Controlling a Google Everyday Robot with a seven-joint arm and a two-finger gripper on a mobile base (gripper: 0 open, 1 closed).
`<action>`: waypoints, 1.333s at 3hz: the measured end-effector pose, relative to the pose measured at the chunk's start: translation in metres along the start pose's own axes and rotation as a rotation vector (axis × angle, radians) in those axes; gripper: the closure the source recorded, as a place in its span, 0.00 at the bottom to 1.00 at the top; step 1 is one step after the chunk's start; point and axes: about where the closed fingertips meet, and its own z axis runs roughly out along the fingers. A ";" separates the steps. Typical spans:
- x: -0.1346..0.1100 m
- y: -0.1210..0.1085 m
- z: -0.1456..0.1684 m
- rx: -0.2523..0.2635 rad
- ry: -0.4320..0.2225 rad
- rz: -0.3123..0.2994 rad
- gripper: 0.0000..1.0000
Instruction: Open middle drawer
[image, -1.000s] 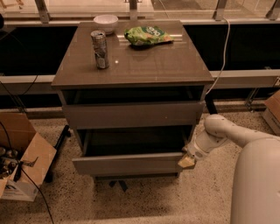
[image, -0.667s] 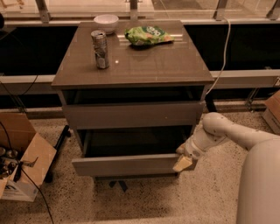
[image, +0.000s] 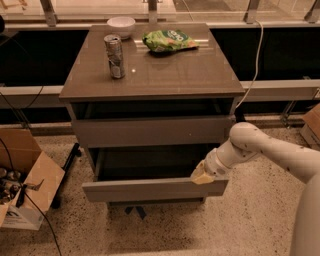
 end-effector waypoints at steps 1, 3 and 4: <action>-0.035 0.003 -0.015 0.033 -0.071 -0.106 0.94; -0.026 -0.002 -0.003 0.026 -0.053 -0.088 0.47; -0.014 -0.016 0.008 0.049 -0.040 -0.069 0.24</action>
Offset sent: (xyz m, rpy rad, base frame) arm 0.0028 0.0172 0.0274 0.0546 -0.0816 0.0529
